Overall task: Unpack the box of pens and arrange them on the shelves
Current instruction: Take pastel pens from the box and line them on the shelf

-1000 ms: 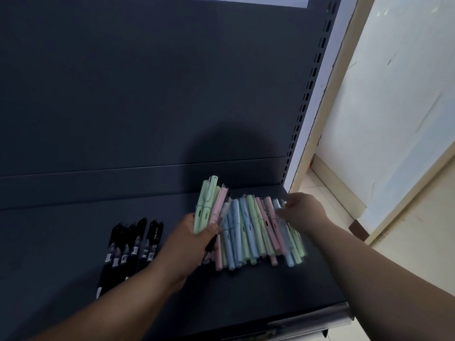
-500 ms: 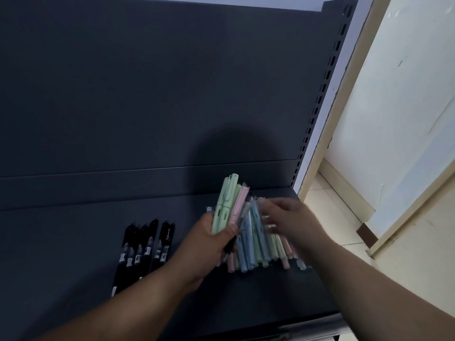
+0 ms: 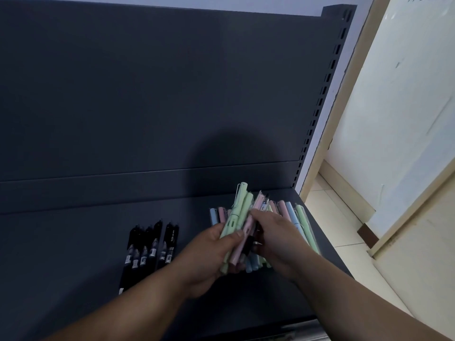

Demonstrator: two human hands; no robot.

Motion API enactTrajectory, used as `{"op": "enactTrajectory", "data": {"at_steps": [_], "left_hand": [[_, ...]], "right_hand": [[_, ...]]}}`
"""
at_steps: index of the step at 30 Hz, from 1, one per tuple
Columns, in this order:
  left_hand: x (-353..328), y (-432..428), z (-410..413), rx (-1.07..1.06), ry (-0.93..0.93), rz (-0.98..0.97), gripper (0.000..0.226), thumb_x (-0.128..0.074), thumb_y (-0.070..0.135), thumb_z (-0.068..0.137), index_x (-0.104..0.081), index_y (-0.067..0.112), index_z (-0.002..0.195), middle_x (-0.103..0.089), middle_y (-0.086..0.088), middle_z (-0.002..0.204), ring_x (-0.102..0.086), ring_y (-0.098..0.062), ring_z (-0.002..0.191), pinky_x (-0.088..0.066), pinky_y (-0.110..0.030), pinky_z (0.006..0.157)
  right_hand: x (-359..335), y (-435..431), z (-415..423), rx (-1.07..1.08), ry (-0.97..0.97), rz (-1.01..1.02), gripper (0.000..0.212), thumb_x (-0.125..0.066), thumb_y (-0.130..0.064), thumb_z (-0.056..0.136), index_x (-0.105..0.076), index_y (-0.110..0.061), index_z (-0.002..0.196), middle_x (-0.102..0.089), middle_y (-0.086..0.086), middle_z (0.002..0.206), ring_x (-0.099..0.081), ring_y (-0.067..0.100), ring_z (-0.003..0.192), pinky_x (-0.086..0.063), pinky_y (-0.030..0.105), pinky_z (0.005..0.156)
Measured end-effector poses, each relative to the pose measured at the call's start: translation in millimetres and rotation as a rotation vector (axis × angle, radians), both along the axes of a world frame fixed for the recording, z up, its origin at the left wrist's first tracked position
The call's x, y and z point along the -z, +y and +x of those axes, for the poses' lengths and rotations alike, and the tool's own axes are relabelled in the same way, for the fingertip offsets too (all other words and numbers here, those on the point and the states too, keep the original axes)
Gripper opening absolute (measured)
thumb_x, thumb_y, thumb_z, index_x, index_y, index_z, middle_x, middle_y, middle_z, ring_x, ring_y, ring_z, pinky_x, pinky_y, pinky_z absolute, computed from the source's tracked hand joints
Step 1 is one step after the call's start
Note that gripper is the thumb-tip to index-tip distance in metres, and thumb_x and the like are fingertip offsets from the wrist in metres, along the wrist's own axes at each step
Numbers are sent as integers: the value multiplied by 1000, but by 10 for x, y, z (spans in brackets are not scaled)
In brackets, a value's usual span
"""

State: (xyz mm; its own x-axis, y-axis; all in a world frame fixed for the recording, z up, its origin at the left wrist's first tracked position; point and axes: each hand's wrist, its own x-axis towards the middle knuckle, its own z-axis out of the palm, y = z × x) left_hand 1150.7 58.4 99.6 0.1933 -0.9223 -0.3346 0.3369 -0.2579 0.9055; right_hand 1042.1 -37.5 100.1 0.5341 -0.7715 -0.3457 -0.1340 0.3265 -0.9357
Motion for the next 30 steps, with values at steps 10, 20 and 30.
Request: {"op": "enactTrajectory", "data": {"at_steps": [10, 20, 30], "left_hand": [[45, 36, 40, 33, -37, 48, 17, -55, 16, 94, -63, 9, 109, -72, -12, 87, -66, -22, 76, -53, -31, 68], [158, 36, 237, -198, -709, 29, 12, -48, 27, 98, -53, 30, 108, -52, 9, 68, -46, -5, 57, -38, -13, 47], [362, -102, 183, -155, -929, 139, 23, -38, 21, 100, -48, 19, 121, -51, -3, 103, -49, -8, 71, -34, -15, 51]], "right_hand": [[-25, 70, -51, -10, -21, 13, 28, -62, -25, 93, -64, 3, 93, -70, 27, 86, -66, 38, 76, -53, 54, 80], [-99, -373, -232, 45, 353, -261, 35, -65, -32, 90, -54, -1, 80, -53, 7, 61, -52, 16, 47, -49, 30, 51], [-91, -511, -3, -80, 715, -582, 30, -60, -36, 89, -54, -12, 72, -56, 2, 66, -57, 22, 66, -45, 29, 61]]}}
